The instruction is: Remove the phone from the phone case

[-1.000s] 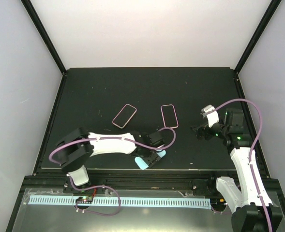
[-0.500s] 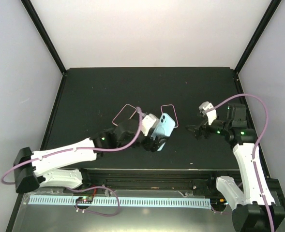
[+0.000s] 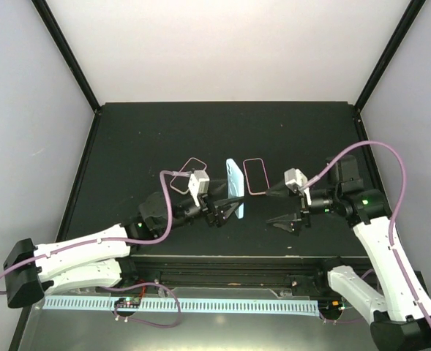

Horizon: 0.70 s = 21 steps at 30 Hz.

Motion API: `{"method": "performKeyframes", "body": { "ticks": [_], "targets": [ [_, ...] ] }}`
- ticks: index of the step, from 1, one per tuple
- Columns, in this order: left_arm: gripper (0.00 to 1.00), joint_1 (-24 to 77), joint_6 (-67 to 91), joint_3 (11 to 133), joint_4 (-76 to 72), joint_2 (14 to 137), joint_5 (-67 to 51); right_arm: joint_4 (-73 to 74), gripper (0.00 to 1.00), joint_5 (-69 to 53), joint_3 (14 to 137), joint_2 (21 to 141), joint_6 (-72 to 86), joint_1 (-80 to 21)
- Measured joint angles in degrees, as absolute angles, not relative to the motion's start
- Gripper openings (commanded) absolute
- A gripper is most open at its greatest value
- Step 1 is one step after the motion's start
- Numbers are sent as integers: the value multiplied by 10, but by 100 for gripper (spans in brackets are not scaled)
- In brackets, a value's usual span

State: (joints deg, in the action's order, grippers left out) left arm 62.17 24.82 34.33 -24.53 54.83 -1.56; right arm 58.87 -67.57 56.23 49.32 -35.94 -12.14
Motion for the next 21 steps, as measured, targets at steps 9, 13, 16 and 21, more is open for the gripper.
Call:
{"method": "performKeyframes", "body": {
  "ticks": [9,13,16,21],
  "targets": [
    [69,619,290,314,-366,533,-70,535,100,-673,597,561,-253,-234],
    [68,619,305,313,-390,536,-90,523,100,-669,621,582,-229,-283],
    [68,619,314,313,-402,539,-97,514,100,-669,625,595,-213,-302],
    [67,619,325,313,-411,541,-99,478,100,-670,624,602,-175,-320]
  ]
}}
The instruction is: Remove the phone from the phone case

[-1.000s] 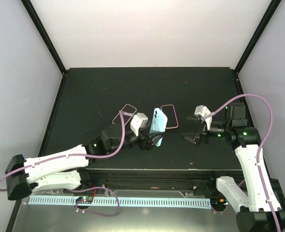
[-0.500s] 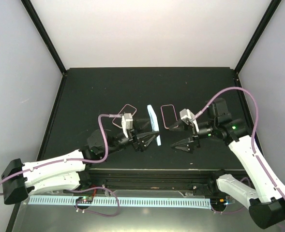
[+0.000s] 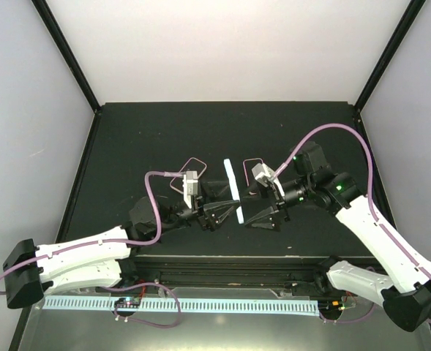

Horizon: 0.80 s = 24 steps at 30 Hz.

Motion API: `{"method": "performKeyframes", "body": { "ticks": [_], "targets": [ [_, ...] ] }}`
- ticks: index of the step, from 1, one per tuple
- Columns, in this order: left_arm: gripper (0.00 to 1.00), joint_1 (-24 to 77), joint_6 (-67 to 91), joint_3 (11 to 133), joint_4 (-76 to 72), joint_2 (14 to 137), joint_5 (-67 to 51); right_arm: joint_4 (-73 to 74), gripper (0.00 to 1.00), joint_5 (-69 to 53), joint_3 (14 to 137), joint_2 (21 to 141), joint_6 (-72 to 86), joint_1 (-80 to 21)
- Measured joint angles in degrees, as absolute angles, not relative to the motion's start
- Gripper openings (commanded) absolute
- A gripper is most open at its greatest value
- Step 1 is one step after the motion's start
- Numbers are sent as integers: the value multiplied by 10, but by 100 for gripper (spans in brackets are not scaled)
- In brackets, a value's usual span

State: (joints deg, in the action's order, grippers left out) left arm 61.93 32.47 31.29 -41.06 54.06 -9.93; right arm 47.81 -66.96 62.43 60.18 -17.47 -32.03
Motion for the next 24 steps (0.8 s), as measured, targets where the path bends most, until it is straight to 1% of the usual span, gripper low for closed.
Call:
{"method": "performKeyframes", "body": {
  "ticks": [11,19,22,24],
  "targets": [
    [67,619,346,313,-433,557,-104,408,100,-667,624,613,-92,-342],
    [67,619,350,312,-438,563,-105,383,100,-666,615,615,-71,-344],
    [67,619,352,312,-439,563,-105,380,94,-666,612,614,-71,-344],
    [68,619,352,310,-442,563,-104,380,88,-668,611,614,-72,-344]
  ]
}}
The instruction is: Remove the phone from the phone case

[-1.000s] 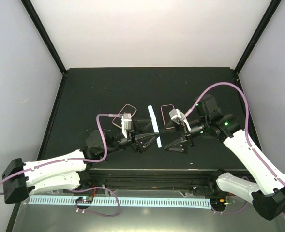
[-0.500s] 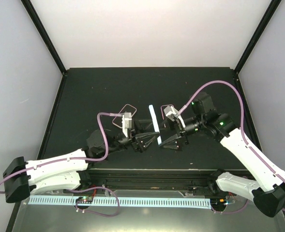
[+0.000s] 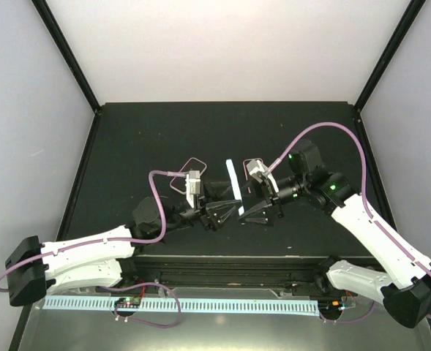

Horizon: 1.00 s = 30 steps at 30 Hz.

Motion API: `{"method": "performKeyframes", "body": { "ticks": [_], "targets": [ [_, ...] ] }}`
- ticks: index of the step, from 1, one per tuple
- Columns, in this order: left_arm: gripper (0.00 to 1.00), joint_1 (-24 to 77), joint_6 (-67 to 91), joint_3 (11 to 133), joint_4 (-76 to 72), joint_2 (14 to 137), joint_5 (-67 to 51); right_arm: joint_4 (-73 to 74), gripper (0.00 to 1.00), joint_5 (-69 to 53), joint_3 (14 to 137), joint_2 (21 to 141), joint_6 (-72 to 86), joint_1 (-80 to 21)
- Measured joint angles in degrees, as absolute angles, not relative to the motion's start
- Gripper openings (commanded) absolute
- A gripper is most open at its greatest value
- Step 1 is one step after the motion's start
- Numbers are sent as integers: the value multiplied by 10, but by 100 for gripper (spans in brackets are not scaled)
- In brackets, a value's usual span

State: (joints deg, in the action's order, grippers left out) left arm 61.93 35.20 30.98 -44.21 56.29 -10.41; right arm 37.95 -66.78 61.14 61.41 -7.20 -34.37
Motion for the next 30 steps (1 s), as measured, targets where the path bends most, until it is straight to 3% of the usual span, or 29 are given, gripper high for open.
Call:
{"method": "performKeyframes", "body": {
  "ticks": [4,8,13,21,30],
  "targets": [
    [77,619,354,303,-446,563,-100,377,81,-665,610,614,-73,-344],
    [99,619,362,300,-444,561,-87,375,75,-657,609,614,-75,-344],
    [99,619,368,295,-399,522,-19,381,76,-582,604,611,-71,-344],
    [99,619,375,297,-233,462,118,386,76,-366,568,601,-78,-344],
    [91,619,394,389,-90,597,165,400,76,-194,564,618,-106,-346]
  ]
}}
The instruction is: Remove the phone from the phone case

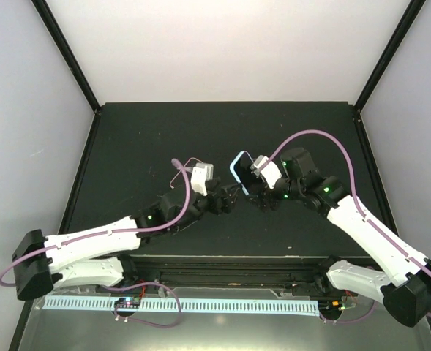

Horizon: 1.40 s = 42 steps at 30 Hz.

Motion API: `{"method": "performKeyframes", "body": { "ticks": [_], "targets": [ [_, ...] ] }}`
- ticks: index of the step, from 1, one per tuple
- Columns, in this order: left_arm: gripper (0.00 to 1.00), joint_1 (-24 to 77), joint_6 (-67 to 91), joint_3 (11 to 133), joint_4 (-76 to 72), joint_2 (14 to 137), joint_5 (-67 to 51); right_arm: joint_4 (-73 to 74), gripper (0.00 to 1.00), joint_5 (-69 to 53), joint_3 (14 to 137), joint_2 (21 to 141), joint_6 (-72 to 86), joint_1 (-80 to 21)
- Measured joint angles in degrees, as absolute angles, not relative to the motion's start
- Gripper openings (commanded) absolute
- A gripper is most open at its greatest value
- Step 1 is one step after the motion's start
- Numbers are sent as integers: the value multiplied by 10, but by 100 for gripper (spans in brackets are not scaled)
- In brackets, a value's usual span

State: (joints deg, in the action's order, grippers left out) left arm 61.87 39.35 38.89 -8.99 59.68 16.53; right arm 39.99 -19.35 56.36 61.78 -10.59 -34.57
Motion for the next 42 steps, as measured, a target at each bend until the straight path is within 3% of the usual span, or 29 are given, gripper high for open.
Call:
{"method": "performKeyframes", "body": {
  "ticks": [6,16,32,42],
  "targets": [
    [85,619,416,426,-99,657,152,414,76,-145,564,625,-121,-353],
    [55,606,466,429,-135,689,140,426,76,-121,564,624,-137,-360],
    [32,593,493,430,-205,726,72,429,76,-127,563,624,-137,-360],
    [8,586,498,434,-230,754,47,433,76,-115,563,612,-133,-360]
  ]
}}
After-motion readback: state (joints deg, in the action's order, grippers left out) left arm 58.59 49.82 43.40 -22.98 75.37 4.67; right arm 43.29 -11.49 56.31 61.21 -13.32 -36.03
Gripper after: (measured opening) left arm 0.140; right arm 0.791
